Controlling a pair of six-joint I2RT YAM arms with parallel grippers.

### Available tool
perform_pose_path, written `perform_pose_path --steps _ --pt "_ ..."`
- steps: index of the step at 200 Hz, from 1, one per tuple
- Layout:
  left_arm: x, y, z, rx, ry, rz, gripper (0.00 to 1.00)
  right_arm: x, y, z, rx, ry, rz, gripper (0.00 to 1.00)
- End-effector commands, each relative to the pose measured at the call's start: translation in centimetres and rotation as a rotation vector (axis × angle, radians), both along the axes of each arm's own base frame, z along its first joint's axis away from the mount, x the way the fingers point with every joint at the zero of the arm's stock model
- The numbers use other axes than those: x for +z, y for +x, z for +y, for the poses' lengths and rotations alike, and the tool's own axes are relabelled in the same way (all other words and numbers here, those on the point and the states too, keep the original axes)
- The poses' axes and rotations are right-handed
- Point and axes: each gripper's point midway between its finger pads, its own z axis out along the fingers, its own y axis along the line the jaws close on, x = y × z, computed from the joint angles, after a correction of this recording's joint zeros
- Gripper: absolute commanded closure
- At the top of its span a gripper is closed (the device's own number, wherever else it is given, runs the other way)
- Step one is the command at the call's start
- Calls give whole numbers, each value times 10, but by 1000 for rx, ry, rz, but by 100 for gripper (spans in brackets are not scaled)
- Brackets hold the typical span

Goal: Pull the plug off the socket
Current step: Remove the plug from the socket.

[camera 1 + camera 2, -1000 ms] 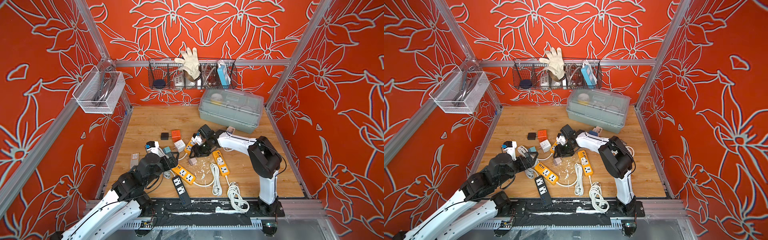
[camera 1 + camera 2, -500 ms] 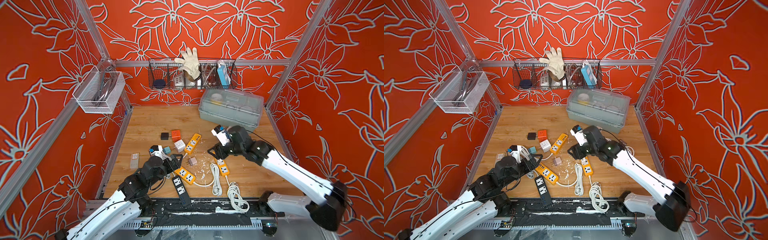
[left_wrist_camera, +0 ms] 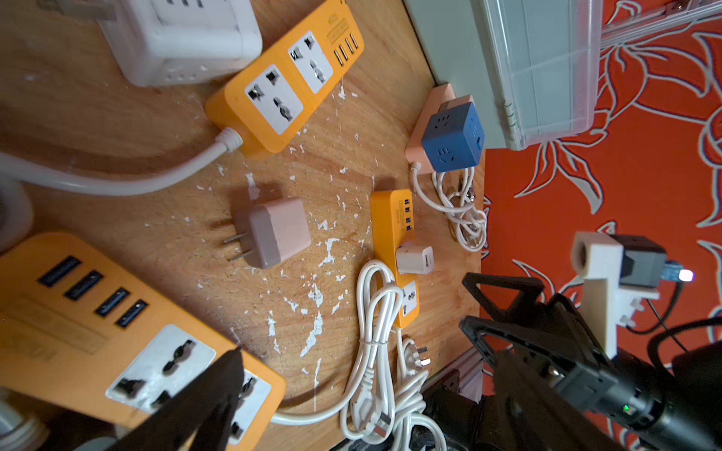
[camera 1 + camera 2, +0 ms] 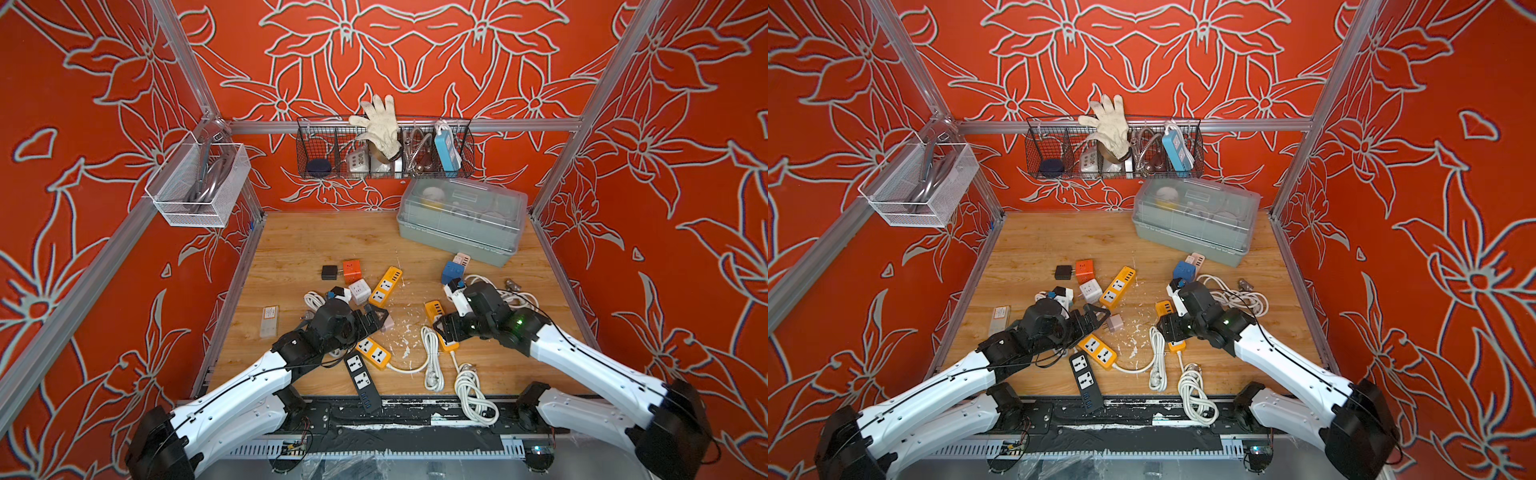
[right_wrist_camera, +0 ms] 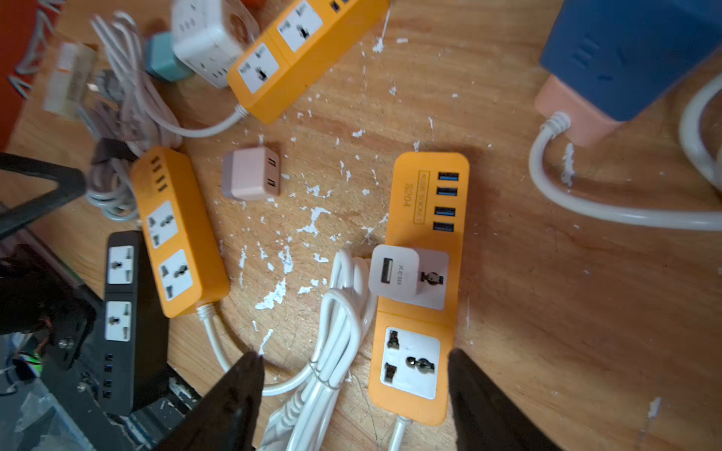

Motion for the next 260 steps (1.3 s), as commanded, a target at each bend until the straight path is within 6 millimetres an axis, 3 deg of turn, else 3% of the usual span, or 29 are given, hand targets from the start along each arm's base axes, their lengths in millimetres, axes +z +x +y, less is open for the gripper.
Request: perform_pose_path --steps 1,40,69,101,175,217,241,260 --pt "15 1 -10 -29 -58 -6 2 -6 4 3 7 -68 62 27" --pt "13 -1 -2 -3 -46 -7 2 -26 28 -14 -124 -253 76 28" --pt "13 -1 3 21 -43 -18 2 -30 36 -5 -126 -294 110 36" --pt "13 -1 5 29 -39 -20 2 -37 37 4 -95 -309 137 52" --pt "12 3 3 32 -37 -26 2 -51 25 2 -33 -406 159 61" --pt "12 8 -11 1 -67 -11 2 -45 33 6 -10 -412 123 68" --pt "11 13 -26 -42 -76 17 4 -43 34 8 -3 -403 113 73" --pt "0 21 -43 -83 -73 68 7 -42 34 7 -2 -393 102 76"
